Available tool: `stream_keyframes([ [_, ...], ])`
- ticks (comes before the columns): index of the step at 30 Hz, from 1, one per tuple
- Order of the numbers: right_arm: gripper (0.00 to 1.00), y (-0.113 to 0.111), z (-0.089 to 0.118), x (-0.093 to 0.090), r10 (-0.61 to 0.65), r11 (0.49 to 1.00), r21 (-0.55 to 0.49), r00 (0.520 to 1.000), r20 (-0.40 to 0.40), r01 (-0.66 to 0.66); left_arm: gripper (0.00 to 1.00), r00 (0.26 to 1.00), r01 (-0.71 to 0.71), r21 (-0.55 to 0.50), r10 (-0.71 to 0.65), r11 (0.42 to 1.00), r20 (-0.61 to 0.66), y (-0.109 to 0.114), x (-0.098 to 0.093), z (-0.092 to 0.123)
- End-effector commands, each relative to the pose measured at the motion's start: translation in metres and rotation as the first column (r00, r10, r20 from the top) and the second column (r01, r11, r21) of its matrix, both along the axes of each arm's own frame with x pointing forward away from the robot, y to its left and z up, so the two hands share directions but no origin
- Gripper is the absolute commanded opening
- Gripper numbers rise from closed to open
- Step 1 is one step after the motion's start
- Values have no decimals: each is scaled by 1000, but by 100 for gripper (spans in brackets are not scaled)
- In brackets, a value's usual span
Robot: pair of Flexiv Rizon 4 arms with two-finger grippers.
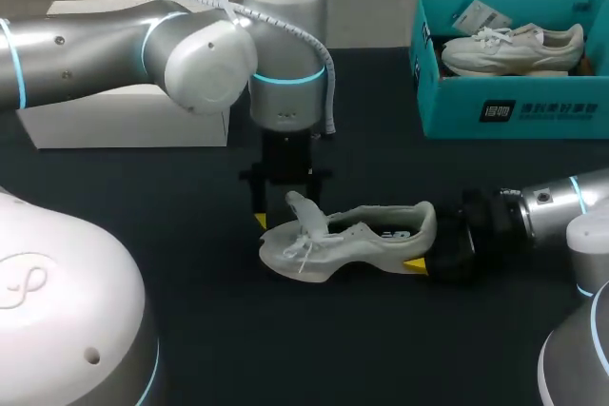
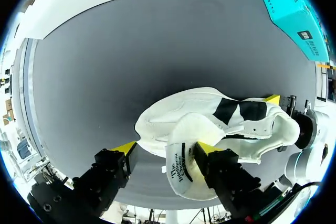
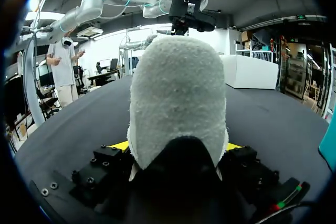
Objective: Take the shoe out of the shoebox, open the shoe tongue, remove and reinsert the insole, then place the shoe into the shoebox
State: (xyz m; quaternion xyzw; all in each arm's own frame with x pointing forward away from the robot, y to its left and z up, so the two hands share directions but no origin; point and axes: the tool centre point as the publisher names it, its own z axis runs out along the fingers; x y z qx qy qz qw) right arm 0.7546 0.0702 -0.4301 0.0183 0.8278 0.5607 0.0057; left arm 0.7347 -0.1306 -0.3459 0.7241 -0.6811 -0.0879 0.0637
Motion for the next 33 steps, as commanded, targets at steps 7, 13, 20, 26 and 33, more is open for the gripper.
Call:
stream_keyframes([
  [7,0,2,-4,0,0,1000,-5,1000,-1,0,83,999,-39,-37,39,999,3,13,-4,7],
  [13,0,2,-4,0,0,1000,-5,1000,-1,0,68,999,-30,-79,33,996,34,21,-11,25],
  [20,0,2,-4,0,0,1000,-5,1000,-1,0,70,997,-51,-88,55,995,45,31,-11,30],
  [26,0,2,-4,0,0,1000,-5,1000,-1,0,67,996,-84,-74,87,994,30,36,-8,21],
  [33,0,2,-4,0,0,1000,-5,1000,-1,0,78,996,-71,-86,75,994,46,30,-4,29],
])
